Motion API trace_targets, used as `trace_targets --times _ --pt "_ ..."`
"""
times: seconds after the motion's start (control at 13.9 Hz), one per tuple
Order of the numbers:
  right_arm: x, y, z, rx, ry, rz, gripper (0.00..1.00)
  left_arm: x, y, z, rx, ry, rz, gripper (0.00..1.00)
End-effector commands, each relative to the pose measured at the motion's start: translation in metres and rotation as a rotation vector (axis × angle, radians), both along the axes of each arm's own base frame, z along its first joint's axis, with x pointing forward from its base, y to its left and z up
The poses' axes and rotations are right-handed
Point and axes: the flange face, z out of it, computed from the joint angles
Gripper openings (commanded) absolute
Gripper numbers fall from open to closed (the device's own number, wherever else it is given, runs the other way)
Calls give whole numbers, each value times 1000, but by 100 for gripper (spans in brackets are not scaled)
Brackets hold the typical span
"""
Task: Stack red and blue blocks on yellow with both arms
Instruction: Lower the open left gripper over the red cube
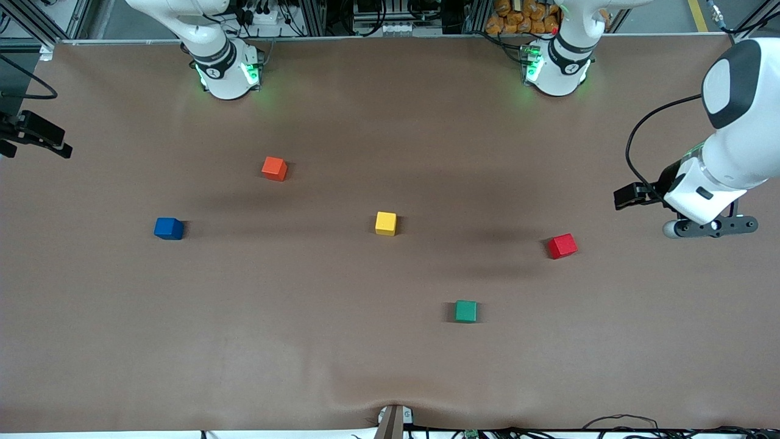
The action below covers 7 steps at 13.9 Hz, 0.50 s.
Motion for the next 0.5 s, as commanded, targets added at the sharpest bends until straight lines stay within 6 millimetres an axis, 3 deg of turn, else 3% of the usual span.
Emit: trace_targets --times 0.0,0.43 --pt "-7 -1 4 16 -3 -13 100 1 -2 4 17 -16 5 100" --pt "-7 -1 3 16 -1 -13 100 0 -8 0 17 -6 -4 100"
